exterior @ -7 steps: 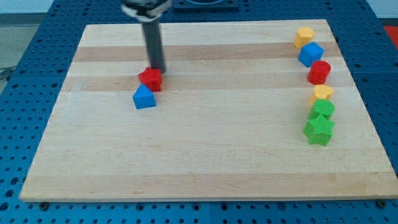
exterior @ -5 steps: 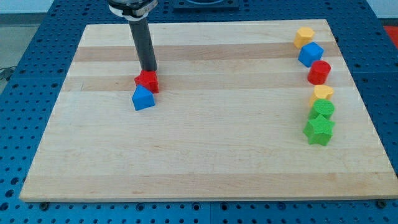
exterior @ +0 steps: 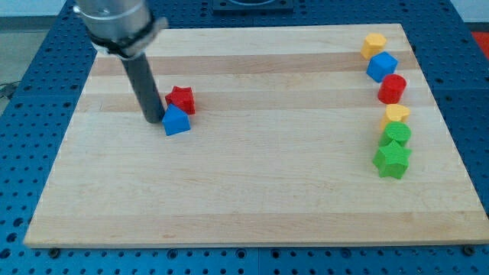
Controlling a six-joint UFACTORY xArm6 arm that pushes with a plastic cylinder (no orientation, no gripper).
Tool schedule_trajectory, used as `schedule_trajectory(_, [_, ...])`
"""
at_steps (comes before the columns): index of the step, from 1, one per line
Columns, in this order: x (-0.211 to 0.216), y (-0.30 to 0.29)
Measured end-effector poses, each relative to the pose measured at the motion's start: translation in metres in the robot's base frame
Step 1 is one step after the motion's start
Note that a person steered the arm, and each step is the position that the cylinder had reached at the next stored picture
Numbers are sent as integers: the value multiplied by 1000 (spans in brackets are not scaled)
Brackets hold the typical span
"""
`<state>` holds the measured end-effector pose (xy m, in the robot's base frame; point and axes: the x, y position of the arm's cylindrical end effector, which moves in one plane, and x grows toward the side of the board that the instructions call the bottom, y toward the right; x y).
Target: Separate the triangle from red star
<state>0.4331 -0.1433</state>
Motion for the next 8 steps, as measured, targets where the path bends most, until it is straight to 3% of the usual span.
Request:
schedule_trajectory(3, [1,89])
schedule_trajectory(4, [52,89])
schedule_trajectory(5, [67,96])
schedule_trajectory(8, [76,59])
